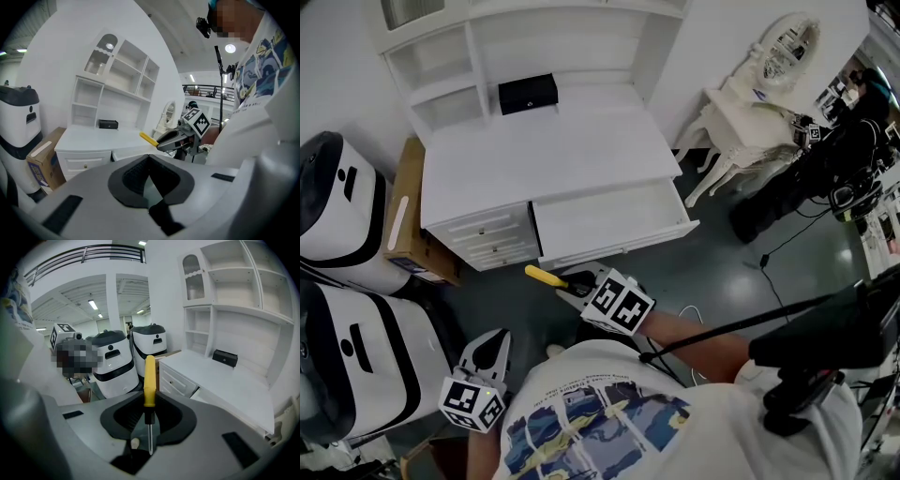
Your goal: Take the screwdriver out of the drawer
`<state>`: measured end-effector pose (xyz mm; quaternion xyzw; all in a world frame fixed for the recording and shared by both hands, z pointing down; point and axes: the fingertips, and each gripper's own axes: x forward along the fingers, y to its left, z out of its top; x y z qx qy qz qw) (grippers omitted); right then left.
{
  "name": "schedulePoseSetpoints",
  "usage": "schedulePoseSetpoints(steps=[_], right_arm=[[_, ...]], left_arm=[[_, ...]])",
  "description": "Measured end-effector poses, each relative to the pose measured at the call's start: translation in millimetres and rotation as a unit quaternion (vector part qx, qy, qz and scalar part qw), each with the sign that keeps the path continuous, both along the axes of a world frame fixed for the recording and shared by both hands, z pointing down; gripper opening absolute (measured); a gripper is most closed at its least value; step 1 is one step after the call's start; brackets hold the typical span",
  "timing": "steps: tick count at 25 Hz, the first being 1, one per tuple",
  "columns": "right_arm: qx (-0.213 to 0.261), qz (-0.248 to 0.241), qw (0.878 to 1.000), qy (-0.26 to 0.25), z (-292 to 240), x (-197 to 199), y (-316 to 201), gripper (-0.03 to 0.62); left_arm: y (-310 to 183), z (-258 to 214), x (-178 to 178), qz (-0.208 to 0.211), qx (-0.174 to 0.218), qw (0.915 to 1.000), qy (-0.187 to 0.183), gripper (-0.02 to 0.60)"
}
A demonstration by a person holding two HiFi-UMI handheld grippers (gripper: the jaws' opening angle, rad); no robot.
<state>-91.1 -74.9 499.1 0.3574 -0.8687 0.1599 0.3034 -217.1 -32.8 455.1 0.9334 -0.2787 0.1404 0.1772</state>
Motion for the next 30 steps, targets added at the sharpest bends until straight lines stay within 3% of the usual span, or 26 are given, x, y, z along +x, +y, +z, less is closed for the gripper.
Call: schedulePoseSetpoints(steps=[17, 30], right_arm=[[-0.004, 0.008, 1.0, -0.006, 5.1, 9.7, -2.8, 0.094], [-0.021, 0.027, 0.999, -0.003, 9.6, 45.7, -22.5, 0.094]], left_arm=[[-5.9, 3.8, 9.6, 0.009, -0.004, 0.9999, -0.005, 0.014], [-32.0, 4.5, 39.0, 0.022, -0.015, 0.9996, -0.005, 0.014]])
